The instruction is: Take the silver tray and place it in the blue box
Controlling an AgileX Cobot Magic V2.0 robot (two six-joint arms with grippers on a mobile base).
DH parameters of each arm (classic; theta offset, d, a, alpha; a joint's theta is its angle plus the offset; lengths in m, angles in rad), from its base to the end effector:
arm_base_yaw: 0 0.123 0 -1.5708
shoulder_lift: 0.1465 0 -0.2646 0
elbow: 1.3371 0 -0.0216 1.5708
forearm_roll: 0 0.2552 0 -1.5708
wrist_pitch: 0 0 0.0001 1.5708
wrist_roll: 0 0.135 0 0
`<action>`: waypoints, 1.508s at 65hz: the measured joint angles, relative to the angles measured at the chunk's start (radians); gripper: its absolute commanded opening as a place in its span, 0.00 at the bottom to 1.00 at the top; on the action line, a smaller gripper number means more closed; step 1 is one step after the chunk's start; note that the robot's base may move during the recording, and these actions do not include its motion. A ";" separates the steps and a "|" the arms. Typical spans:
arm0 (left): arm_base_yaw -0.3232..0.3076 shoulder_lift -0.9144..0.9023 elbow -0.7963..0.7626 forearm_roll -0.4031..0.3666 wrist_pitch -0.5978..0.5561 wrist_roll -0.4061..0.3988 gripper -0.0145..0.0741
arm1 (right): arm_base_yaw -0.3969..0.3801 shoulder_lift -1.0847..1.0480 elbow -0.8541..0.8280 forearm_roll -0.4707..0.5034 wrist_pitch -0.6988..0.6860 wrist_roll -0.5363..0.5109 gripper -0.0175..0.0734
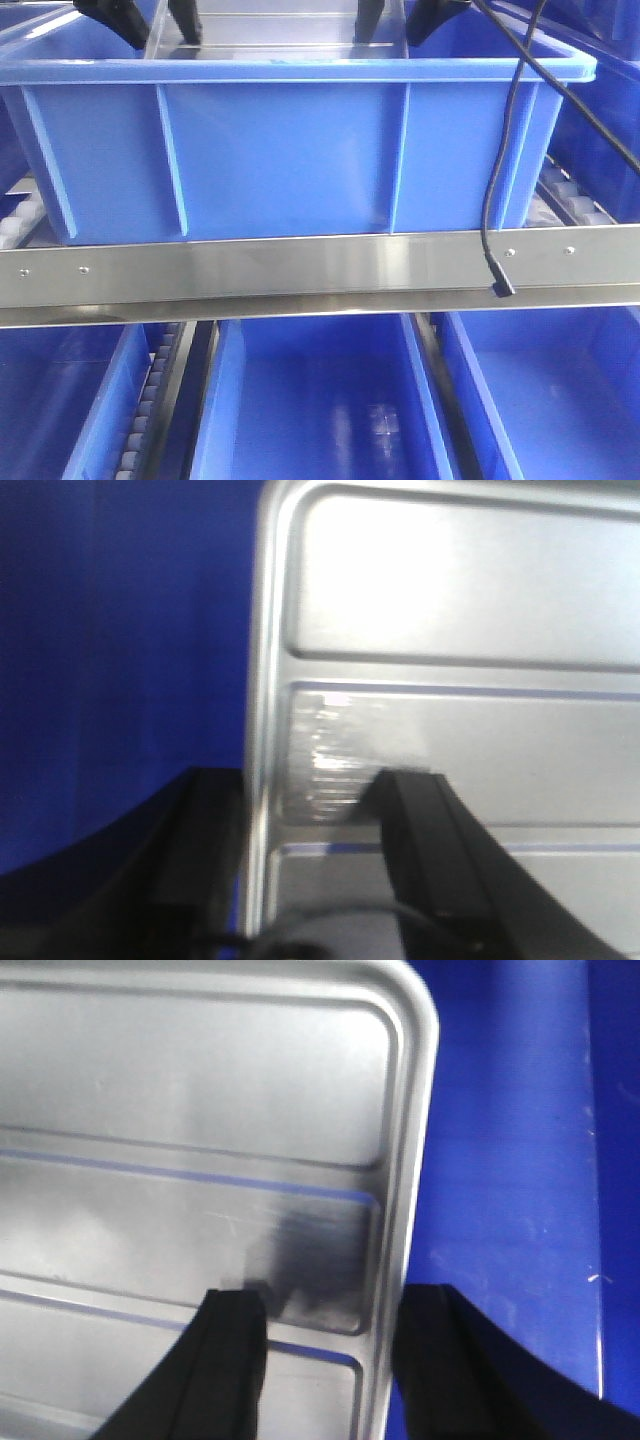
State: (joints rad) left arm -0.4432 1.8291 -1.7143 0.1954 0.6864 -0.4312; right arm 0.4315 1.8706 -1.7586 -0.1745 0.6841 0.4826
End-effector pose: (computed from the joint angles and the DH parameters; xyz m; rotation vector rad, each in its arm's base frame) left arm 0.4244 -0.1831 0.2939 0.1217 2.2772 -0.2408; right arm 0.4352 0.1841 0.2903 -0.0384 2.2830 0.2859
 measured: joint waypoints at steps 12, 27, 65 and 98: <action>-0.010 0.000 -0.001 0.039 0.000 0.000 0.50 | -0.010 0.000 0.000 0.025 -0.006 0.000 0.65; -0.010 0.000 -0.006 0.071 -0.004 -0.007 0.50 | -0.014 0.001 0.000 0.021 -0.016 -0.001 0.65; 0.003 -0.004 -0.007 0.060 -0.047 -0.032 0.16 | -0.014 0.001 0.000 0.024 -0.022 -0.006 0.25; 0.003 -0.199 0.256 0.016 -0.231 -0.032 0.16 | 0.041 -0.186 0.215 0.040 -0.271 -0.197 0.25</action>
State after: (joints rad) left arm -0.4403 1.6301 -1.4586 0.2115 0.4553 -0.4632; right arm 0.4722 1.6844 -1.5439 -0.1345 0.4128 0.2859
